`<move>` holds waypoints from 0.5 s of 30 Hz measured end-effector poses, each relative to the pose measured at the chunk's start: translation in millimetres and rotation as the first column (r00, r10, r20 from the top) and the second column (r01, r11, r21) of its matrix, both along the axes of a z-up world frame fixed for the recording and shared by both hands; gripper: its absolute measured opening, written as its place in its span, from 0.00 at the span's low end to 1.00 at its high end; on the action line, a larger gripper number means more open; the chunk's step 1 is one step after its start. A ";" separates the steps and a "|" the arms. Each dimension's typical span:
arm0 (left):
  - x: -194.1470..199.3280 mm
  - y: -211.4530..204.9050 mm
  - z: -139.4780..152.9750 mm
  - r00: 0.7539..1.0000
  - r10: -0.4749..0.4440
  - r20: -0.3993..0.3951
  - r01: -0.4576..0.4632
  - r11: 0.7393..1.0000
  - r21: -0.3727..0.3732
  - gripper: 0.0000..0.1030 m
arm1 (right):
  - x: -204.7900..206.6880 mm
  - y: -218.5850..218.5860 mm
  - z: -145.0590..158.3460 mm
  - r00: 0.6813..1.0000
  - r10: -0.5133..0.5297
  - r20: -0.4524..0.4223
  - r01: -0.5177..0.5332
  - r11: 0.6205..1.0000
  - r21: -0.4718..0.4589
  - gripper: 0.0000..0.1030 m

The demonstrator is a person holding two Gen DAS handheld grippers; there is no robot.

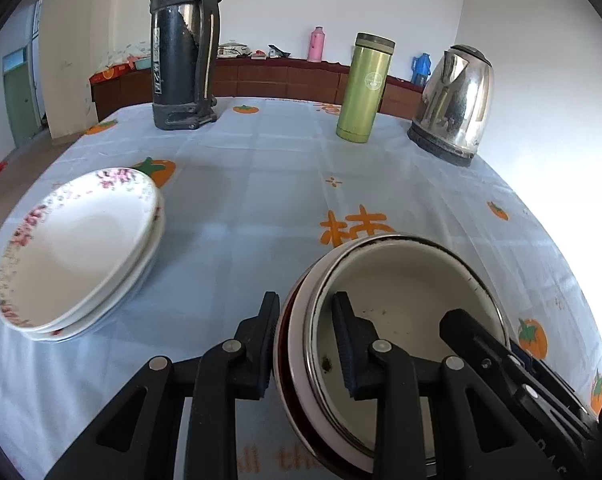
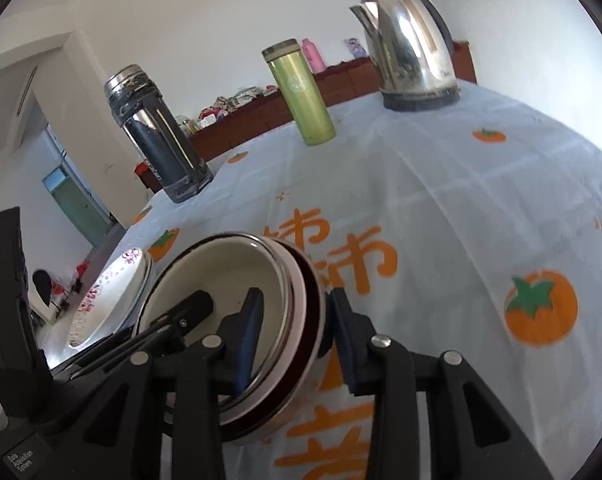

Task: Organize plates and bowls
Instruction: 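Close both grippers on the rim of the nested bowl stack, then carry the bowl stack with both grippers over the white plate stack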

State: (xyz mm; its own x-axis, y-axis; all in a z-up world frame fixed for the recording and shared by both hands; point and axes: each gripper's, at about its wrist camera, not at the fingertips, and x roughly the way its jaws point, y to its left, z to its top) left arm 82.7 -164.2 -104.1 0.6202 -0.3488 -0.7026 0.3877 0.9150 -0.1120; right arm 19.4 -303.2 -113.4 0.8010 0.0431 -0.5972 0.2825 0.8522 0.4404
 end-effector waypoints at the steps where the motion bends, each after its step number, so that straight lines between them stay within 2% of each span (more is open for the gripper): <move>1: -4.2 3.5 2.7 1.000 0.004 0.005 -0.004 1.000 0.006 0.29 | -3.3 2.9 -0.2 1.000 -0.003 -0.004 0.003 1.000 0.013 0.32; 8: -39.2 32.7 23.0 0.998 0.017 0.055 -0.019 0.999 0.040 0.29 | -36.4 37.1 9.1 1.000 -0.003 -0.003 0.003 0.999 0.032 0.31; 15: -64.8 72.0 35.7 0.997 0.040 0.059 -0.040 0.999 0.005 0.29 | -63.9 70.8 27.8 1.000 0.013 0.026 -0.013 1.000 0.011 0.31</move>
State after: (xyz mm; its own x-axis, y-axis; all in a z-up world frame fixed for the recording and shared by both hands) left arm 17.9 -92.2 -68.5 0.6739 -0.3187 -0.6666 0.3563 0.9305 -0.0848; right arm -44.5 -232.5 -85.6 0.8152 0.0604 -0.5760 0.2600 0.8505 0.4573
